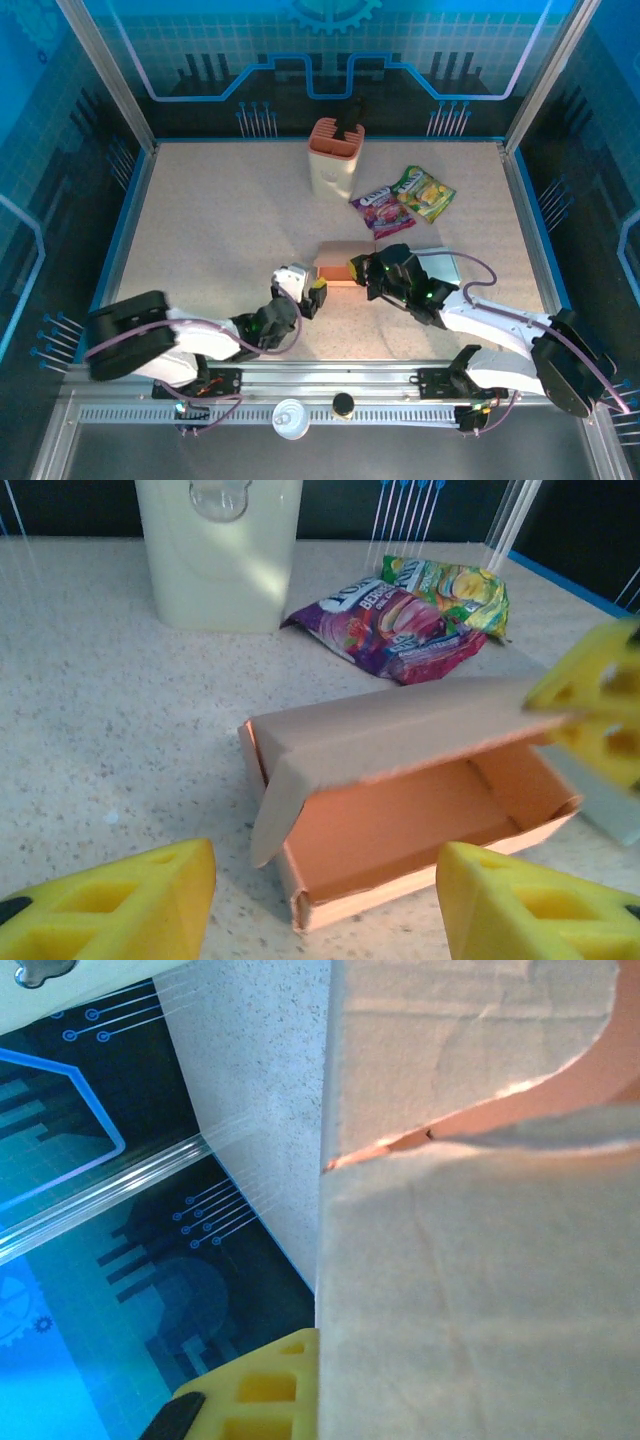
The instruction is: Fold the paper box
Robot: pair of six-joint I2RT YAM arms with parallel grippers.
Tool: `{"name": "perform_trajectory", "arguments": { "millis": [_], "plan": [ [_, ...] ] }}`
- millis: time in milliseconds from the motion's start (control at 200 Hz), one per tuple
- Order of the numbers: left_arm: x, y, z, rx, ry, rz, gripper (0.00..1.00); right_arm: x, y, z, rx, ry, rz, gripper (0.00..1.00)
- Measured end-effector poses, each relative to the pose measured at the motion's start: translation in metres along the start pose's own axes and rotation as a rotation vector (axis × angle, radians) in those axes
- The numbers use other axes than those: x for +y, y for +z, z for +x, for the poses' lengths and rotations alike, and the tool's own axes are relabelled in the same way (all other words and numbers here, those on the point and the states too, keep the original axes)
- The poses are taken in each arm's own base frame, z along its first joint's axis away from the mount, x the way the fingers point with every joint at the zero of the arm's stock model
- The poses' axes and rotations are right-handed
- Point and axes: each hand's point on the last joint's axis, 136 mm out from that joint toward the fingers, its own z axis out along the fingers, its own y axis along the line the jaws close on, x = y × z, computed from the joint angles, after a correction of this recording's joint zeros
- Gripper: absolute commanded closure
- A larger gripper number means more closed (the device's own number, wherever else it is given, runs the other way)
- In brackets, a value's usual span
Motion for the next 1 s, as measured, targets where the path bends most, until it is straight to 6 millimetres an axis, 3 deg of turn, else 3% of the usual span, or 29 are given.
{"name": "perform_trajectory", "arguments": {
  "millis": [140,220,335,495,700,1001],
  "plan": [
    [-0.009,-0.024,-0.055,0.012,-0.150,0.036,0.43,-0.006,0.000,-0.002,-0.002,0.003,0.007,1.00],
    [0.004,-0.040,-0.078,0.017,-0.228,0.034,0.43,-0.007,0.001,-0.002,-0.002,0.003,0.009,1.00],
    [0.030,-0.045,-0.091,0.064,-0.301,0.002,0.43,-0.007,0.000,-0.002,0.000,0.002,0.010,1.00],
    [0.052,-0.030,-0.073,0.205,-0.336,-0.046,0.42,-0.013,0.001,-0.003,0.004,-0.006,0.022,1.00],
    [0.056,-0.012,-0.031,0.374,-0.342,-0.057,0.41,-0.027,0.007,0.000,0.042,-0.030,0.052,1.00],
    [0.056,-0.004,-0.003,0.453,-0.345,-0.052,0.41,-0.051,0.025,0.021,0.152,-0.087,0.105,1.00]
  ]
}}
